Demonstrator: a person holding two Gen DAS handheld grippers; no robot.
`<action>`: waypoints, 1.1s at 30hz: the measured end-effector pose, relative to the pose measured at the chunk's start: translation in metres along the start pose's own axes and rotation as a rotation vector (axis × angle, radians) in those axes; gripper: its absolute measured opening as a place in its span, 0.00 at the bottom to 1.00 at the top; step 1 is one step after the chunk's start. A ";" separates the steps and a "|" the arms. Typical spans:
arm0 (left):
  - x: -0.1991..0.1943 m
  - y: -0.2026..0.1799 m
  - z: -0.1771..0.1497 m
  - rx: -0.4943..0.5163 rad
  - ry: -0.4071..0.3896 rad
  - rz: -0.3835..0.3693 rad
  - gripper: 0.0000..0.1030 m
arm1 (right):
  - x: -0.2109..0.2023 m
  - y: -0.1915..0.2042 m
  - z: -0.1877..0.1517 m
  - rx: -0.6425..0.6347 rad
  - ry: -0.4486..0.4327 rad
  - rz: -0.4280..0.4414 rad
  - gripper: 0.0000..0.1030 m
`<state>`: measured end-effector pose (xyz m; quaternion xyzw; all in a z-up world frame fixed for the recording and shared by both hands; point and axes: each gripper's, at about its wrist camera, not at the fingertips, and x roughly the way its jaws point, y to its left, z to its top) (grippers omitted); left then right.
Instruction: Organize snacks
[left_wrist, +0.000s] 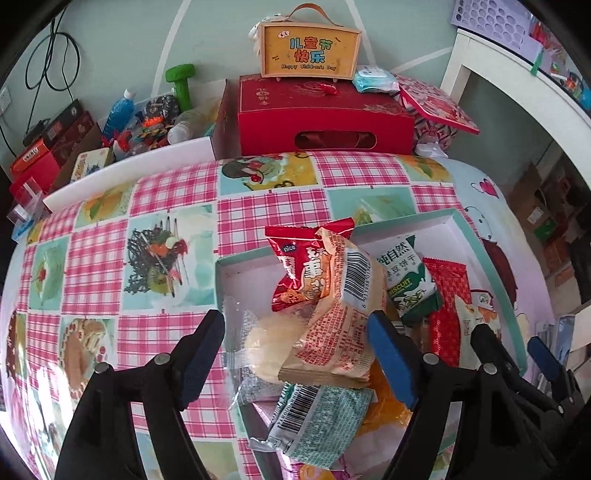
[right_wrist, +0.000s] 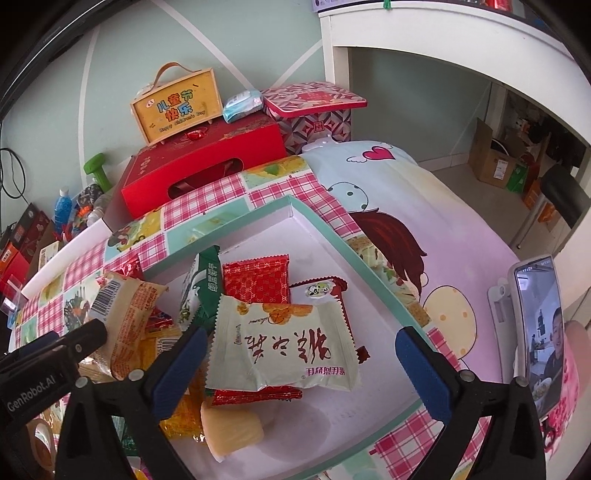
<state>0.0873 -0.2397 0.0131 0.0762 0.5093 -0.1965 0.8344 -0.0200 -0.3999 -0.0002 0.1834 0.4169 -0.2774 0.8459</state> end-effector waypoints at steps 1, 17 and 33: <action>0.000 0.000 0.000 -0.005 0.003 -0.008 0.78 | 0.000 0.000 0.000 -0.001 -0.002 -0.002 1.00; -0.020 0.020 0.000 -0.044 -0.013 -0.063 0.86 | -0.011 0.012 -0.001 -0.040 -0.032 0.005 1.00; -0.048 0.053 -0.026 -0.088 -0.063 -0.120 0.86 | -0.027 0.038 -0.015 -0.112 -0.052 0.029 1.00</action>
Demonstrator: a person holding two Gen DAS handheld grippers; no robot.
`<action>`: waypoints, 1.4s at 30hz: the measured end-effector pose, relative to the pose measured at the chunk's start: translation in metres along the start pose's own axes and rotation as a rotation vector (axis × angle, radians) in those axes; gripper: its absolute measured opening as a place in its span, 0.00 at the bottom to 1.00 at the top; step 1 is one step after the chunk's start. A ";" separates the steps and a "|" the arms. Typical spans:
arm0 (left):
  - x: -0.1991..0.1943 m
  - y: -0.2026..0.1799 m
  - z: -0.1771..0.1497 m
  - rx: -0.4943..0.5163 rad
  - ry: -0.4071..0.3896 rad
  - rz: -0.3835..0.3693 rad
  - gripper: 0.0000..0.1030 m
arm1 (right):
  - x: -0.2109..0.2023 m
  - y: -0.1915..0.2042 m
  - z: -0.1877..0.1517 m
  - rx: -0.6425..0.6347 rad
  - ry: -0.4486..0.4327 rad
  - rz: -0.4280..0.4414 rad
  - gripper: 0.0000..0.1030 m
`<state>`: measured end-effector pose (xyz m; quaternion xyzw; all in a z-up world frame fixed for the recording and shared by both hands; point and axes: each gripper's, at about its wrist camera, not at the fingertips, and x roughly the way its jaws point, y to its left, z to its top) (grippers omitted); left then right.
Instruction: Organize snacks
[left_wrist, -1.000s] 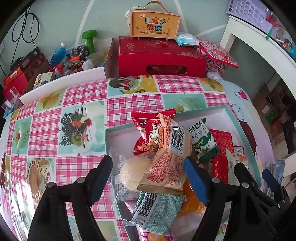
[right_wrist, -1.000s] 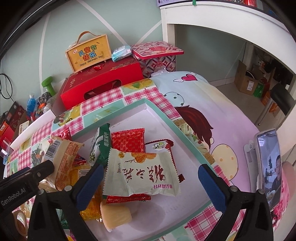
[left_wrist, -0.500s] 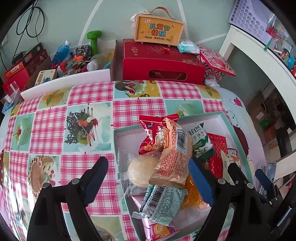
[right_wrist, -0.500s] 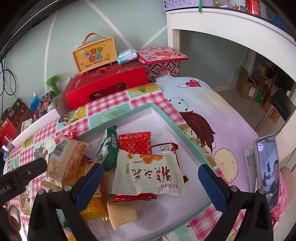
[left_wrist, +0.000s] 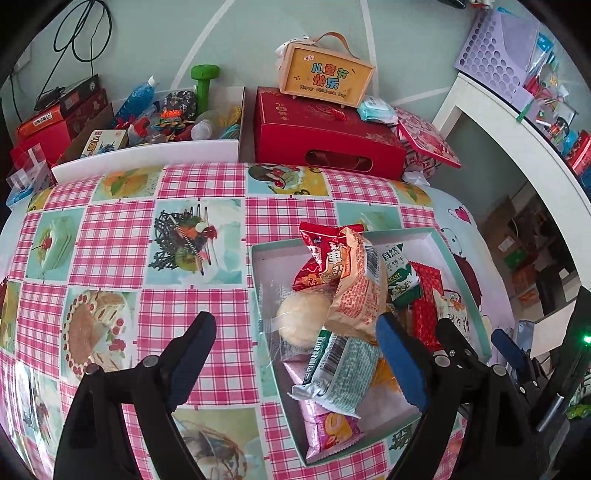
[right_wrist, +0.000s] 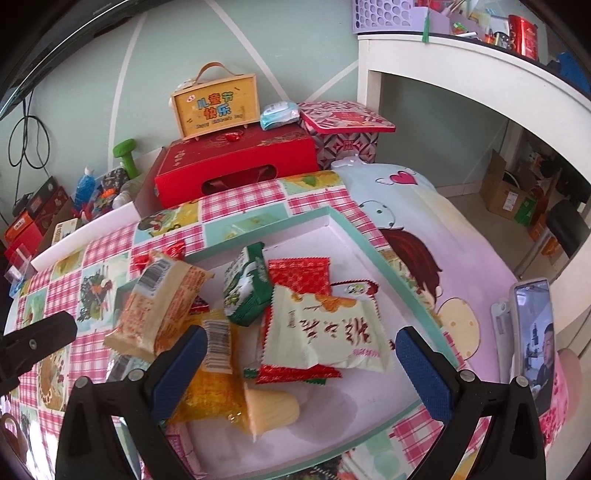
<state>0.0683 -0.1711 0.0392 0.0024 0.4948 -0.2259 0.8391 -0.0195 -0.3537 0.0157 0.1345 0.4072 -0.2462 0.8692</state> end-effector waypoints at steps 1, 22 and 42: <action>-0.001 0.001 -0.001 0.001 -0.004 0.003 0.86 | -0.001 0.002 -0.002 -0.004 -0.001 0.000 1.00; -0.005 0.034 -0.048 -0.065 0.039 0.001 0.86 | -0.026 0.022 -0.039 -0.071 0.001 -0.003 1.00; -0.005 0.051 -0.109 -0.062 0.113 0.129 0.86 | -0.036 0.022 -0.091 -0.108 0.064 0.024 1.00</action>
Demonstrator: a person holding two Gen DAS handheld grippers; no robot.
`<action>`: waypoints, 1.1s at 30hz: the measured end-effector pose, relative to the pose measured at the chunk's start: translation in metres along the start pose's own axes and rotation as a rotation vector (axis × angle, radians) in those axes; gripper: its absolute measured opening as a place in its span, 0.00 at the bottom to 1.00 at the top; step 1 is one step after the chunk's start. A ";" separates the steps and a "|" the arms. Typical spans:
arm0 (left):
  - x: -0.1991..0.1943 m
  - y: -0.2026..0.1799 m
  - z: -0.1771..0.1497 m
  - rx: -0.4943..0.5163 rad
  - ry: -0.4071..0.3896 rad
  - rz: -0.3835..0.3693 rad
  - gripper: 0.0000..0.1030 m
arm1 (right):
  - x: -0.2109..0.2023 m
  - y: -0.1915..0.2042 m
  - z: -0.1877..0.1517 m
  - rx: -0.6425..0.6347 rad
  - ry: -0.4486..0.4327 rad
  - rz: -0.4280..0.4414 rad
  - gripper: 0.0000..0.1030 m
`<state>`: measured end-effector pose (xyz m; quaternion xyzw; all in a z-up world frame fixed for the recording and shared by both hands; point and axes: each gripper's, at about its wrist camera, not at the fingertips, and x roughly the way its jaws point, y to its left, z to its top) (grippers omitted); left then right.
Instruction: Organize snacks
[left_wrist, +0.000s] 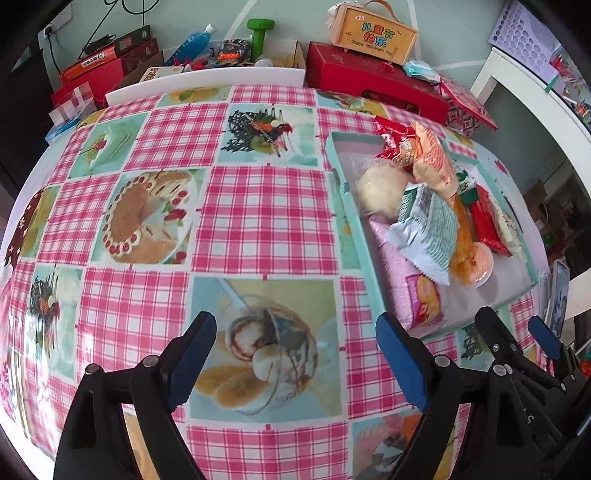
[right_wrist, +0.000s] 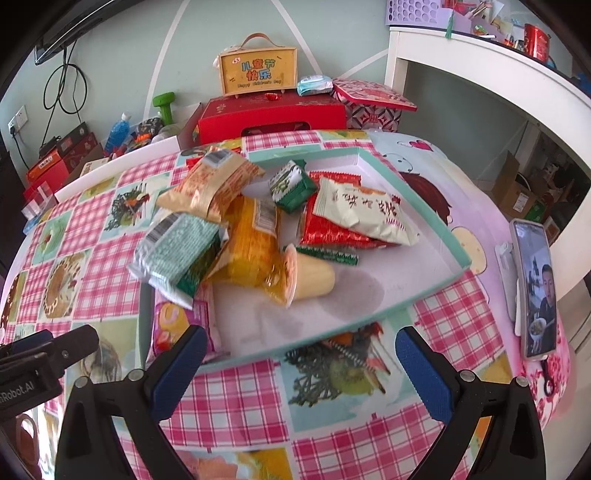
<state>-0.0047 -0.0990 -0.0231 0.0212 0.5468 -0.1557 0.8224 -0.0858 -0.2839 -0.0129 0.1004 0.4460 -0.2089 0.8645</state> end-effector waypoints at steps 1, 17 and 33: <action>0.001 0.001 -0.002 -0.001 0.004 0.007 0.86 | 0.000 0.000 -0.001 -0.001 0.001 0.002 1.00; 0.005 0.023 -0.026 -0.033 0.050 0.052 0.86 | 0.003 0.011 -0.013 -0.035 0.037 0.033 1.00; 0.005 0.032 -0.020 -0.035 0.063 0.068 0.86 | 0.013 0.011 -0.014 -0.026 0.072 0.029 1.00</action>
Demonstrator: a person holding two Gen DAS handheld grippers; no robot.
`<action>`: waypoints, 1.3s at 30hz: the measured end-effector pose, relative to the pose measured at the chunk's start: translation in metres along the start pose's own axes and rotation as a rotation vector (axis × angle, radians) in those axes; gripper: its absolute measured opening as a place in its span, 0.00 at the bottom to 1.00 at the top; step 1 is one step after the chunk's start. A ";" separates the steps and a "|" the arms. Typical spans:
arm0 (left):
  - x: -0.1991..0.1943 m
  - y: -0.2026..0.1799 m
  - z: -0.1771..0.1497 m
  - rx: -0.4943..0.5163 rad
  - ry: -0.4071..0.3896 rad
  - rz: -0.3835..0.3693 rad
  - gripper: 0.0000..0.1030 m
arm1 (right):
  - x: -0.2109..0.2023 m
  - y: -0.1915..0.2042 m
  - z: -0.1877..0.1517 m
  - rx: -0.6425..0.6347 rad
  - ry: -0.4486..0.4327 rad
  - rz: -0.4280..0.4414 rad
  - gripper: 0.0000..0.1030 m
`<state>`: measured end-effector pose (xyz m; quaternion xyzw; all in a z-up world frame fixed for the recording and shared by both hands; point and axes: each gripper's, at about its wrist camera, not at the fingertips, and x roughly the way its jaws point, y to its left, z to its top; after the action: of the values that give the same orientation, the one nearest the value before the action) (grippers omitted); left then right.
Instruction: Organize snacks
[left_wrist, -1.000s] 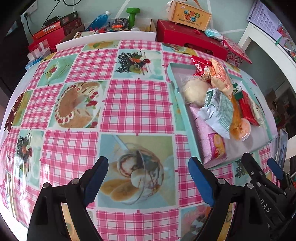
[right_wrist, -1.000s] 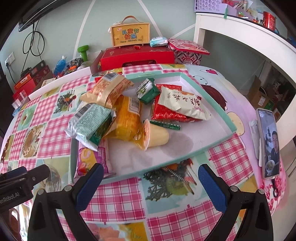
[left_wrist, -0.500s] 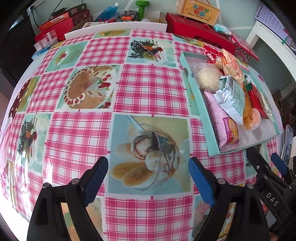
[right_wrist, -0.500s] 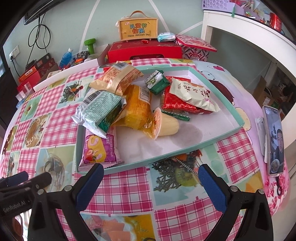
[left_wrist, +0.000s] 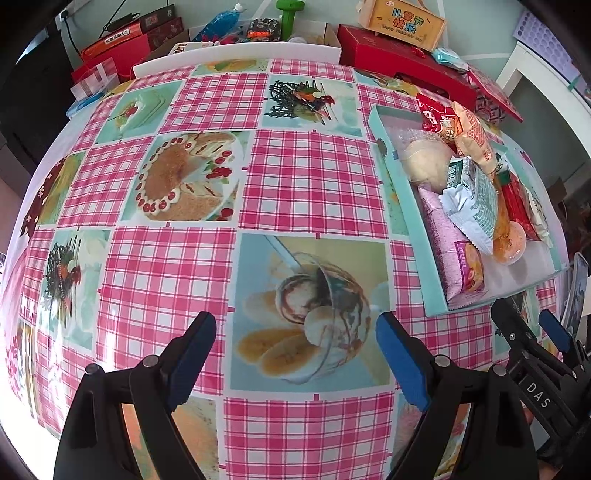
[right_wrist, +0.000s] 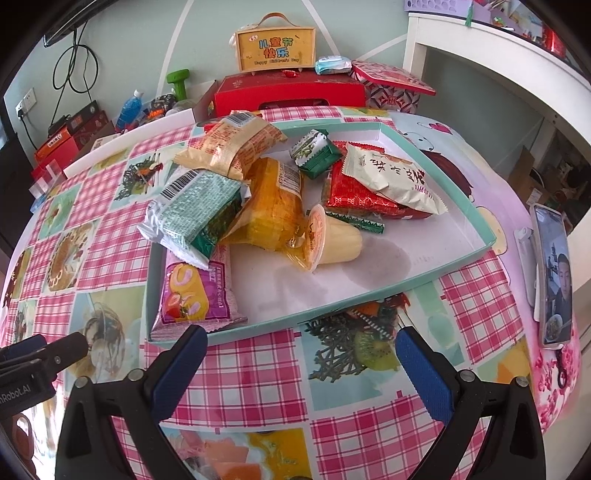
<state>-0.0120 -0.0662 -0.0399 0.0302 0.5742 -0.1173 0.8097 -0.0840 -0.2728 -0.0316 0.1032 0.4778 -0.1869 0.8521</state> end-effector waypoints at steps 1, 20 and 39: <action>0.000 0.000 0.000 0.002 -0.001 0.003 0.86 | 0.001 -0.001 0.000 0.005 0.003 0.000 1.00; 0.001 0.000 0.000 0.021 0.002 0.025 0.86 | 0.001 -0.004 0.000 0.015 0.007 0.001 1.00; 0.003 -0.001 0.000 0.020 0.010 0.027 0.86 | 0.001 -0.005 -0.001 0.016 0.010 0.004 1.00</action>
<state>-0.0115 -0.0680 -0.0422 0.0465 0.5765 -0.1119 0.8081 -0.0862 -0.2769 -0.0325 0.1119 0.4804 -0.1883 0.8492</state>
